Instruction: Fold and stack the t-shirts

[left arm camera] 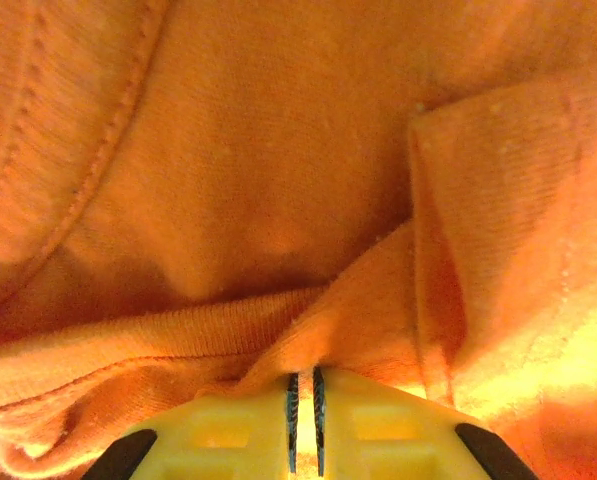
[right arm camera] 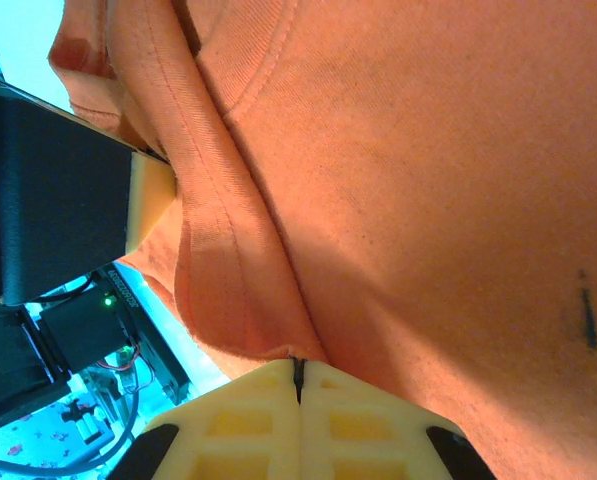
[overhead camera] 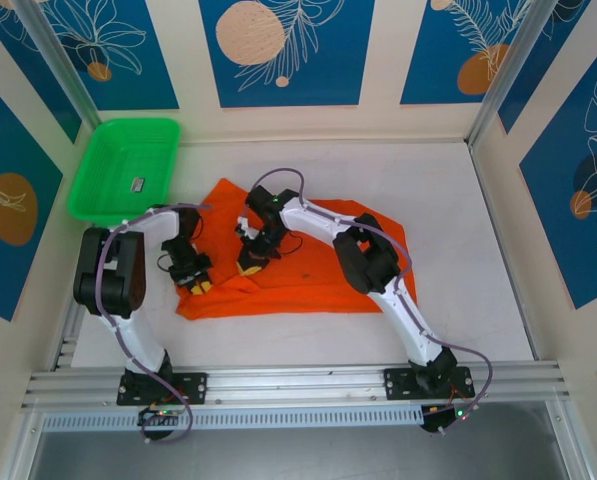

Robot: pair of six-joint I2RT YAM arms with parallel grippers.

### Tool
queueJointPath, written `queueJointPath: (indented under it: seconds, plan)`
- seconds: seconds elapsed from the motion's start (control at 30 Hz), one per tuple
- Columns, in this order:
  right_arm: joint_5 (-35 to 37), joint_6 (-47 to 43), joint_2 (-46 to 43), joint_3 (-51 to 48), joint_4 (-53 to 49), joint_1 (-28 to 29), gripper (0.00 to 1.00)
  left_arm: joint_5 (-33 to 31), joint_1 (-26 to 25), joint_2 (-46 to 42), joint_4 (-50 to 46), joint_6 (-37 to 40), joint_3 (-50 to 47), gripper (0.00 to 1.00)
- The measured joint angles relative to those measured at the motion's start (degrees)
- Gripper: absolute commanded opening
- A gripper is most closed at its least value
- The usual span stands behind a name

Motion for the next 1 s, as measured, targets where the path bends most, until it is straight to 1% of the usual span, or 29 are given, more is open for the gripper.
queueJointPath:
  seconds: [0.4,0.53,0.73,0.77,0.8,0.9,0.93,1.0]
  plan:
    - [0.94,2.16,-6.64,-6.69,4.5,-3.34,0.01,-1.14,0.0,0.87,-1.29,0.37,1.07,0.14]
    - [1.57,2.91,-8.07,-10.49,5.99,-4.24,0.01,-1.9,0.0,0.9,-1.44,0.42,1.29,0.14]
    - [3.56,4.0,-9.79,-15.8,6.71,-4.76,0.05,-2.16,0.0,1.27,-1.7,0.48,1.6,0.14]
    - [3.98,4.15,-9.97,-16.31,6.82,-4.81,0.07,-2.19,0.0,1.29,-1.7,0.55,1.6,0.14]
    - [4.46,4.52,-10.19,-16.9,6.86,-4.92,0.14,-2.21,0.0,1.29,-1.73,0.68,1.62,0.15]
    - [6.32,5.46,-10.97,-18.23,6.86,-5.03,0.41,-2.54,0.0,1.31,-1.88,1.27,1.73,0.17]
    - [7.17,6.08,-11.43,-18.8,6.73,-5.25,0.46,-2.84,0.0,1.31,-2.01,1.4,1.84,0.18]
    - [8.55,7.15,-12.76,-19.78,6.47,-5.9,0.51,-3.48,0.0,1.31,-2.4,1.51,2.45,0.2]
